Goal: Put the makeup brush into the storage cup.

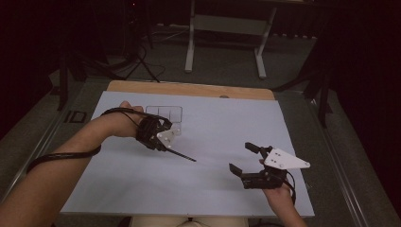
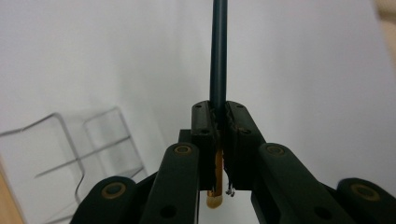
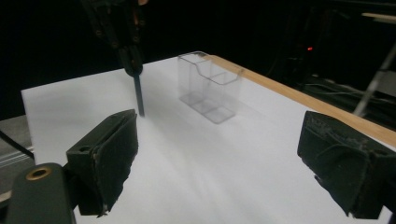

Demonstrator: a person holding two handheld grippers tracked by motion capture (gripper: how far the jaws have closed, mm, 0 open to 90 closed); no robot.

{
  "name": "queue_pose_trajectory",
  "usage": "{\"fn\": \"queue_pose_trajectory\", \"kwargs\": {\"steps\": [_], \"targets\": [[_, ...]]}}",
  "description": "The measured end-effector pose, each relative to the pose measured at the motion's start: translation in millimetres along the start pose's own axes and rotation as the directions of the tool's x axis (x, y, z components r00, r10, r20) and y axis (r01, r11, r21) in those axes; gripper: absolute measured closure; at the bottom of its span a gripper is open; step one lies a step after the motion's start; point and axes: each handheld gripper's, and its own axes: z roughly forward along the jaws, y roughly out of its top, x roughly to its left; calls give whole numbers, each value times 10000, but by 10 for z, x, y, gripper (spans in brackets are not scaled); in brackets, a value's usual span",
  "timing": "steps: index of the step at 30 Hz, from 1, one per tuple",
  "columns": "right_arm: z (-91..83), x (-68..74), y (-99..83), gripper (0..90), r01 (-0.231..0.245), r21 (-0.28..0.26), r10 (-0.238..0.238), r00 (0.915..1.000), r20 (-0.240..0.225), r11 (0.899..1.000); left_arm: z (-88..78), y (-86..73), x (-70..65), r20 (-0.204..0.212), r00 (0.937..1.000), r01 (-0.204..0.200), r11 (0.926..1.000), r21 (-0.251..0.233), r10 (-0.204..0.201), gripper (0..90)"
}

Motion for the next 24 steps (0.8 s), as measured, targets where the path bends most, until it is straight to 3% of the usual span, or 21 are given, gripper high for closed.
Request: {"fn": "queue_pose_trajectory", "kwargs": {"steps": [2, 3, 5, 6, 8, 9, 13, 14, 15, 16, 19, 20, 23, 24], "targets": [[124, 25, 82, 123, -321, 371, 349, 9965, -764, 9988, -14, 62, 13, -31, 9999, -134, 9999, 31, 134, 842], [124, 25, 82, 123, -321, 371, 349, 9965, -764, 9988, -14, 62, 13, -31, 9999, -134, 9999, 31, 134, 842], [203, 43, 110, 123, -408, 531, 475, 9900, -1325, 9978, -22, 98, 22, 24, 10000, -29, 10000, -30, 29, 842], [278, 61, 116, 123, -638, 602, 746, 9771, -1995, 9961, -26, 119, 25, -18, 9999, -140, 9999, 25, 141, 842], [307, 77, 119, 123, -555, 670, 676, 9784, -1952, 9962, -22, 148, 22, -4, 9999, -159, 9999, 11, 159, 842], [362, 107, 126, 126, -398, 947, 586, 9770, -2052, 9947, -18, 158, 21, 7, 9998, -209, 9998, 77, 209, 842], [474, 157, 143, 207, -387, 1350, 683, 9727, -2218, 9901, -3, 202, -1, 59, 9997, -253, 9997, 73, 252, 842], [527, 180, 157, 266, -372, 1568, 737, 9694, -2340, 9869, 0, 220, -9, 5, 9995, -308, 9995, 71, 308, 842], [527, 180, 157, 266, -372, 1568, 737, 9694, -2340, 9869, 6, 234, -14, -15, 9997, -255, 9996, 97, 255, 842], [587, 199, 168, 348, -348, 1817, 791, 9668, -2428, 9827, 26, 270, -32, -144, 9986, -507, 9982, 333, 512, 841], [641, 215, 169, 423, -314, 1993, 833, 9625, -2581, 9794, 47, 304, -48, -114, 9976, -680, 9969, 385, 685, 841], [709, 230, 164, 485, -366, 2299, 962, 9624, -2542, 9725, 55, 321, -57, -231, 9962, -826, 9958, 407, 835, 841], [769, 241, 146, 513, -484, 2494, 1157, 9579, -2629, 9672, 80, 364, -85, -179, 9941, -1066, 9933, 438, 1074, 841], [829, 249, 123, 520, -554, 2841, 1312, 9579, -2553, 9572, 91, 390, -96, -238, 9916, -1259, 9906, 527, 1272, 840]]}}
